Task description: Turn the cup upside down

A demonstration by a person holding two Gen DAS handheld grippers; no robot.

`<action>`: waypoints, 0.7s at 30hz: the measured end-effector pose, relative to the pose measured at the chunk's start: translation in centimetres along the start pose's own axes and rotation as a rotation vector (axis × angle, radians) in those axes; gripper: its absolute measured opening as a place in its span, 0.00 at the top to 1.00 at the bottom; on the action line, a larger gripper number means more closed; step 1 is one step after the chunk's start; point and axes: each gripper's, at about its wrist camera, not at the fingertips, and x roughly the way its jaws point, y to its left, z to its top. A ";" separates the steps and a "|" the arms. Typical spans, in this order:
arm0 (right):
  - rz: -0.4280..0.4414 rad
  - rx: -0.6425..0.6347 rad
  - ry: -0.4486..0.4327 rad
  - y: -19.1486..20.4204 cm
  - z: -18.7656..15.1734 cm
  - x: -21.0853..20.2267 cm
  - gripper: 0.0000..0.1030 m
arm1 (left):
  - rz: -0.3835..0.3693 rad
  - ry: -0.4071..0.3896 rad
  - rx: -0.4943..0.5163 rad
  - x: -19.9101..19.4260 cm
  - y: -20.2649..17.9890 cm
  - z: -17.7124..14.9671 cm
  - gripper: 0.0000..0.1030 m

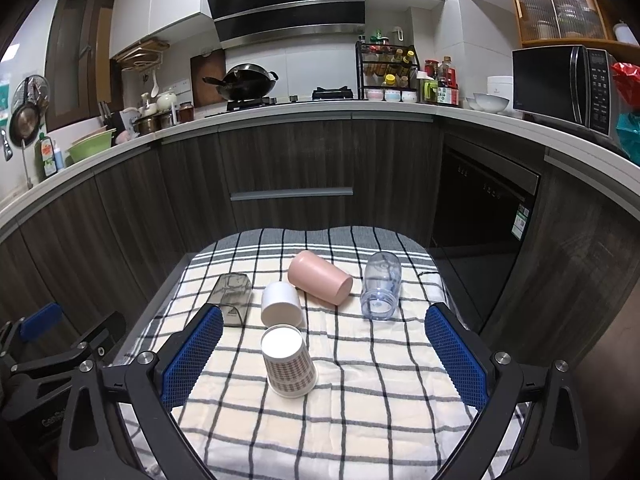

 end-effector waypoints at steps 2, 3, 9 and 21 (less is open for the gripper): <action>0.000 0.000 0.001 0.1 0.0 0.0 0.02 | 0.000 -0.001 0.000 -0.1 0.1 0.0 0.01; 0.000 0.001 0.000 0.0 0.0 -0.1 0.02 | 0.000 -0.001 0.000 -0.1 0.1 0.0 0.01; -0.001 0.002 0.000 0.1 0.0 0.0 0.02 | -0.002 -0.001 -0.001 -0.1 0.1 0.0 0.01; -0.001 0.003 0.000 0.1 0.0 -0.2 0.02 | -0.006 0.003 -0.001 -0.1 0.1 0.0 0.01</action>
